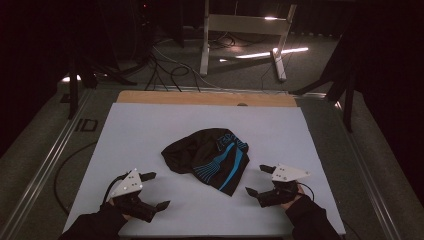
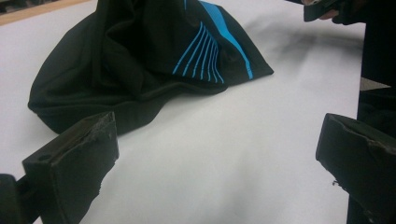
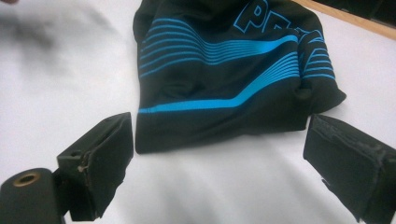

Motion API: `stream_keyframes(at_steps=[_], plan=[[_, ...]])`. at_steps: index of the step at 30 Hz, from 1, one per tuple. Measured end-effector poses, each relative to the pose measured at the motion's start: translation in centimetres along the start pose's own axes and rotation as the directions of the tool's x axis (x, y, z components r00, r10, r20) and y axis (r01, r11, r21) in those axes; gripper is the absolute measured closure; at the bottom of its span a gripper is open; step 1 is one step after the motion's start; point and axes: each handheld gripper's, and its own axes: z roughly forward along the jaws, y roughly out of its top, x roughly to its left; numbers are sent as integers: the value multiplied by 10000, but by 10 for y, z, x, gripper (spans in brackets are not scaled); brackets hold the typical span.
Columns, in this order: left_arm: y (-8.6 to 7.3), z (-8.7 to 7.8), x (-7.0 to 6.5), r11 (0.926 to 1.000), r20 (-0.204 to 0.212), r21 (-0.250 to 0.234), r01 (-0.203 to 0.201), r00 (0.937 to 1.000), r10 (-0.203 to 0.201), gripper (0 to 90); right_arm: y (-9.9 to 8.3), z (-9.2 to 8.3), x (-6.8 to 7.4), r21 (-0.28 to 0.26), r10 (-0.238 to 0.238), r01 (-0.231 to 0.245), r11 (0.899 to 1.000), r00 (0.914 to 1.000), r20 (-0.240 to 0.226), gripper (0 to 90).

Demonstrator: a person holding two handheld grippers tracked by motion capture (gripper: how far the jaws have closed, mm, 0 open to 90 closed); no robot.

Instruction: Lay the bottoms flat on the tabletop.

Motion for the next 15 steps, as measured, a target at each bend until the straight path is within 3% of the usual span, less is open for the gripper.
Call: stream_keyframes(at_steps=[9, 15], plan=[[1, 4, -1, 9999, 277, 73, -109, 9996, 107, 0, 0, -1, 5, 300, -262, 268, 9992, 9994, -206, 88], [4, 3, -3, 9999, 397, -28, -166, 9991, 167, 0, 3, -4, 7, 293, -170, 177, 9994, 9996, -226, 88]])
